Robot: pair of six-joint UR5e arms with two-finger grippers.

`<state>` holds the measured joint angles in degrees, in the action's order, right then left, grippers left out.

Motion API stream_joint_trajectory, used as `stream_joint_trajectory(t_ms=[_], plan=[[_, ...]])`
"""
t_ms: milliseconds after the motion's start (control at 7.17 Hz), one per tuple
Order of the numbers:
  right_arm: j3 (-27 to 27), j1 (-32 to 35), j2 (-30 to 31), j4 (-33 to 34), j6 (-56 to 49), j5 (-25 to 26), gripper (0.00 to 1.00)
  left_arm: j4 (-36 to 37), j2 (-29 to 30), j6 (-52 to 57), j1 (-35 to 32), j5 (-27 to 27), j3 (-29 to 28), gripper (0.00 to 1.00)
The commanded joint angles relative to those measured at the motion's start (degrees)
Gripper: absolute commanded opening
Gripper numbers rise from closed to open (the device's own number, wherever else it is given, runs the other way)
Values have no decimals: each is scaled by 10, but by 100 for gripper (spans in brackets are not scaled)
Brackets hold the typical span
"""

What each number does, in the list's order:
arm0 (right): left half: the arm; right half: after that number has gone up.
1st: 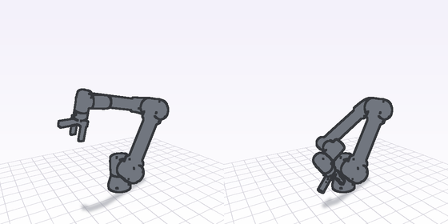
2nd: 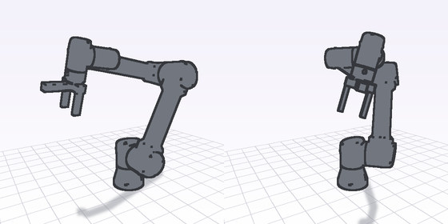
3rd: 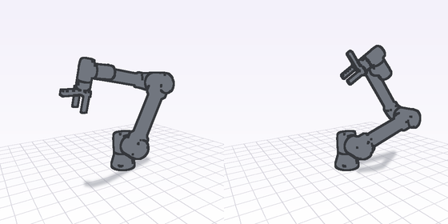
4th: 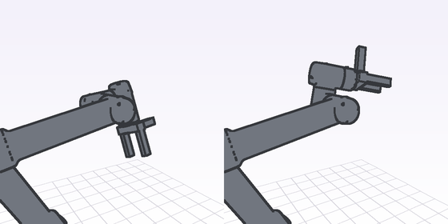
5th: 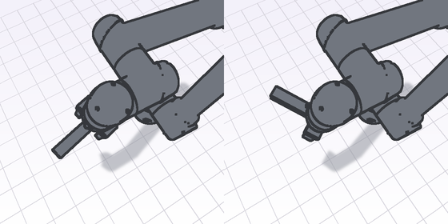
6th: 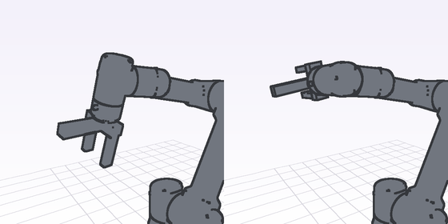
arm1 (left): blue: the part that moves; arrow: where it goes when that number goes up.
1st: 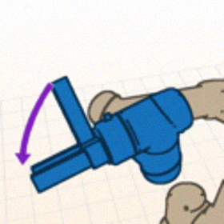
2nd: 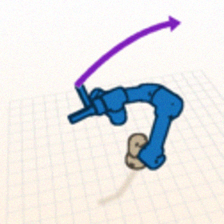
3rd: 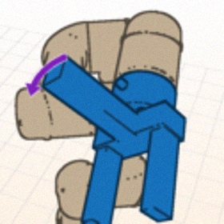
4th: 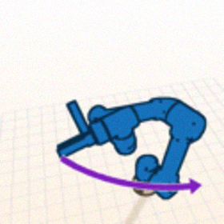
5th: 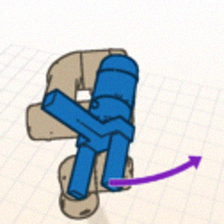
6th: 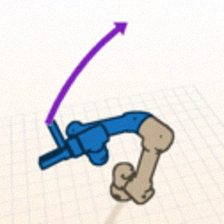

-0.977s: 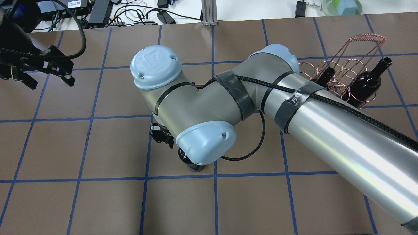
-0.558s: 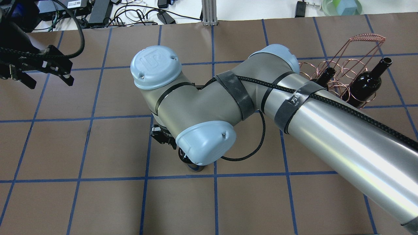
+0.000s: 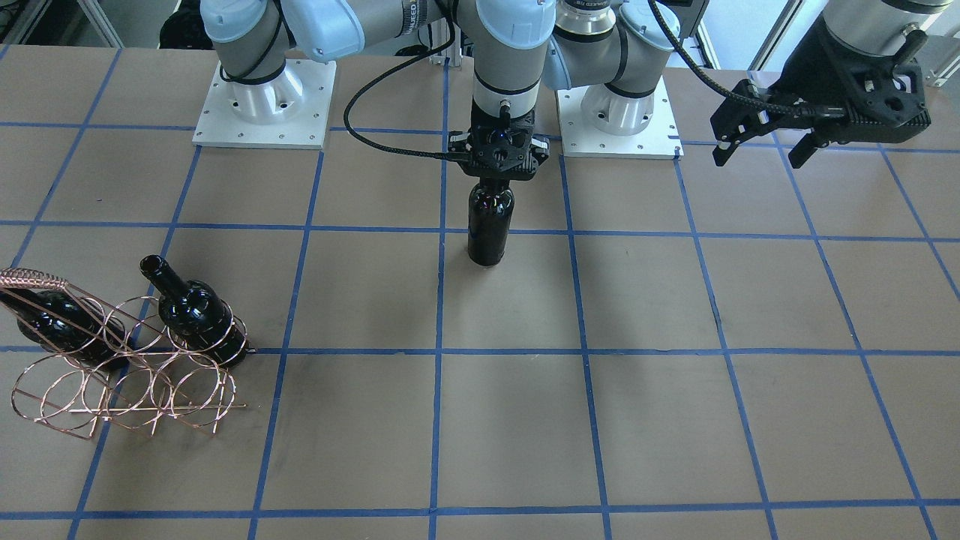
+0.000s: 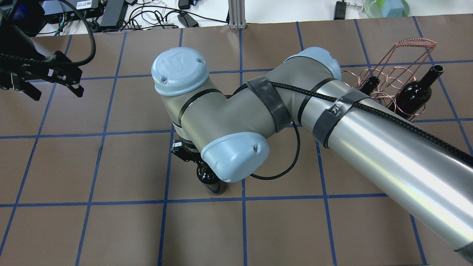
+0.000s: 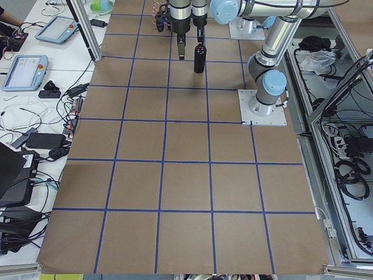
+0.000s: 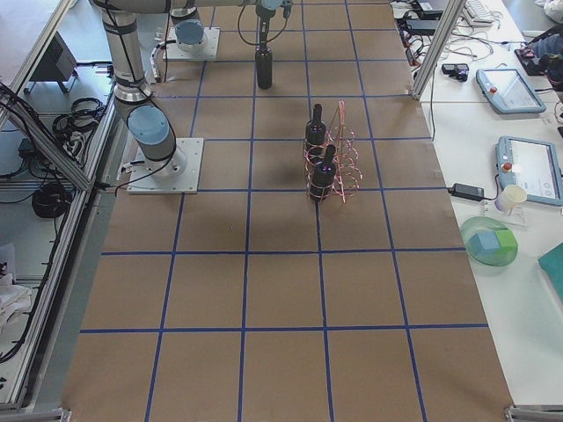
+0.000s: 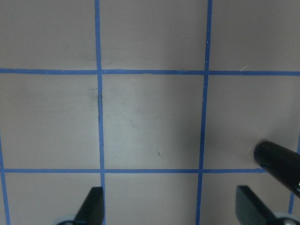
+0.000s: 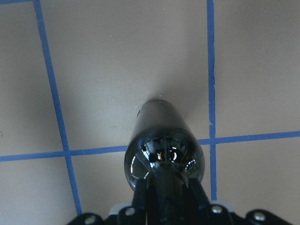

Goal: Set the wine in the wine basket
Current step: 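Close the right gripper around the bottle neck, then lift the bottle with the right gripper and carry it toward the rack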

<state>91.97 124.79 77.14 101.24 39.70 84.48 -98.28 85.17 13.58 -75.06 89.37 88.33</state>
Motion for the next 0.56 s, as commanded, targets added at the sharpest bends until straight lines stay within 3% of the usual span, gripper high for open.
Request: stream_joint_trajectory(t_ms=[0, 419], plan=[[-18, -23, 19, -26, -23, 0, 0, 2, 1, 7, -3, 1, 0, 100], [-32, -116, 103, -102, -161, 6, 0, 3, 6, 8, -4, -1, 0, 100]])
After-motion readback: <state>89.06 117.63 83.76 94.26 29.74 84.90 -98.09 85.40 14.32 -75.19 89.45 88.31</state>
